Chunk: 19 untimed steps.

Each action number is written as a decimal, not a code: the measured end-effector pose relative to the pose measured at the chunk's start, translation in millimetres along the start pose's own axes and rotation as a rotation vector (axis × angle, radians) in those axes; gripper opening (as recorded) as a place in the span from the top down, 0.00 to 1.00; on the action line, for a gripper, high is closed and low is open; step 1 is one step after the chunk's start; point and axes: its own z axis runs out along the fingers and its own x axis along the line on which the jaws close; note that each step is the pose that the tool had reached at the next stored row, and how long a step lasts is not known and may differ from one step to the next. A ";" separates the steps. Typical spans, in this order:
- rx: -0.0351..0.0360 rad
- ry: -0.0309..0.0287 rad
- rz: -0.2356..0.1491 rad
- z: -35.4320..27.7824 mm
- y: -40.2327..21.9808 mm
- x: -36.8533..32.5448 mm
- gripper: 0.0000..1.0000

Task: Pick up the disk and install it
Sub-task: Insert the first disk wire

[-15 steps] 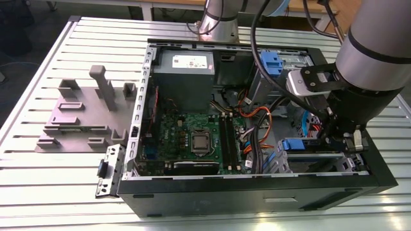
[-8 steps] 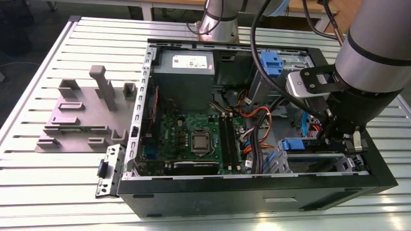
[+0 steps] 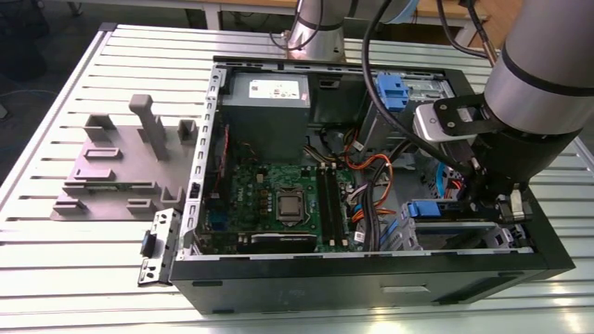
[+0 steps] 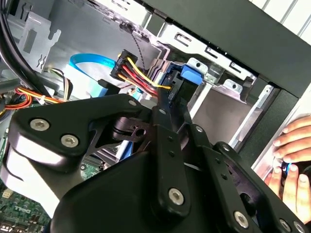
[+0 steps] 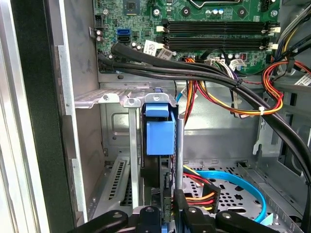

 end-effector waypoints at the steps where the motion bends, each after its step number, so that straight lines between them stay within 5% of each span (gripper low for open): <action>1: 0.0000 0.0001 0.000 -0.3 -0.1 0.0 0.75; 12: 0.0000 -0.0001 0.000 -9.7 -2.5 -0.3 0.75; 16: 0.0000 0.0002 0.000 -10.1 -2.6 -0.3 0.89; 19: 0.0000 0.0000 0.000 -10.1 -2.6 -0.3 0.89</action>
